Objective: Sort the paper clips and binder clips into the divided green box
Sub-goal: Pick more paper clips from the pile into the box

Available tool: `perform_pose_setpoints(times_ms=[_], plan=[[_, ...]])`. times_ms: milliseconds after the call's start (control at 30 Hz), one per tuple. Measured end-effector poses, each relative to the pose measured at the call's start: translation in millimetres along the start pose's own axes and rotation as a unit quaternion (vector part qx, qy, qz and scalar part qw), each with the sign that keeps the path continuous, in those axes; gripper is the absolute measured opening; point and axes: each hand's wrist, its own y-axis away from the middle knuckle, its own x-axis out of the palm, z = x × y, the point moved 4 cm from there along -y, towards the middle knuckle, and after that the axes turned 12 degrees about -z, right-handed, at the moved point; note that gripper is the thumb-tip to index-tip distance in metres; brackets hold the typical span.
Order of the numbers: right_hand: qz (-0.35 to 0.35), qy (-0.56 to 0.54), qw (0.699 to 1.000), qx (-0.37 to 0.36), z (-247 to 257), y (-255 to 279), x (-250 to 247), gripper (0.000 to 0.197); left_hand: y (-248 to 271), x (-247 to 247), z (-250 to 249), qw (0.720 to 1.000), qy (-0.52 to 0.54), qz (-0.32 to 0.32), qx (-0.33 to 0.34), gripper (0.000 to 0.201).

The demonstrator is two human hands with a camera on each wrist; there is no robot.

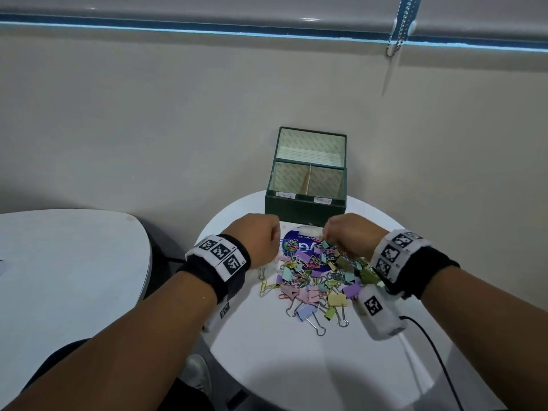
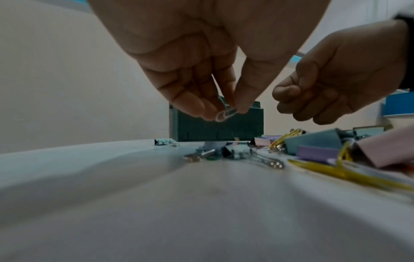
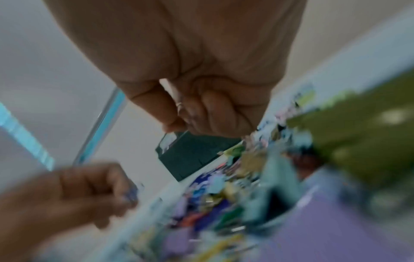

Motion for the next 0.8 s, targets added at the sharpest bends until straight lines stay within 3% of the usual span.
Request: perform_pose_setpoints(times_ms=[100,200,467,600,700,800], plan=[[-0.006,0.23,0.967,-0.107,11,4,13,0.013,0,3,-1,1.0,-0.005,0.015,0.006,0.015],[0.018,0.293,0.947,-0.131,16,6,25,0.016,0,4,-1,1.0,-0.009,0.016,0.007,0.014],[0.028,0.238,0.964,-0.12,12,3,32,0.015,-3,-1,5,1.0,-0.007,-0.002,-0.01,0.011],[0.021,0.151,0.984,-0.09,14,-4,12,0.014,-4,1,2,1.0,-0.014,-0.006,-0.003,0.011],[-0.031,0.082,0.992,-0.087,21,-16,-19,0.017,-5,1,1,1.0,-0.025,-0.01,0.006,0.009],[-0.131,0.04,0.989,-0.05,22,-39,-47,0.023,-6,1,2,1.0,-0.021,-0.017,0.007,0.01]])
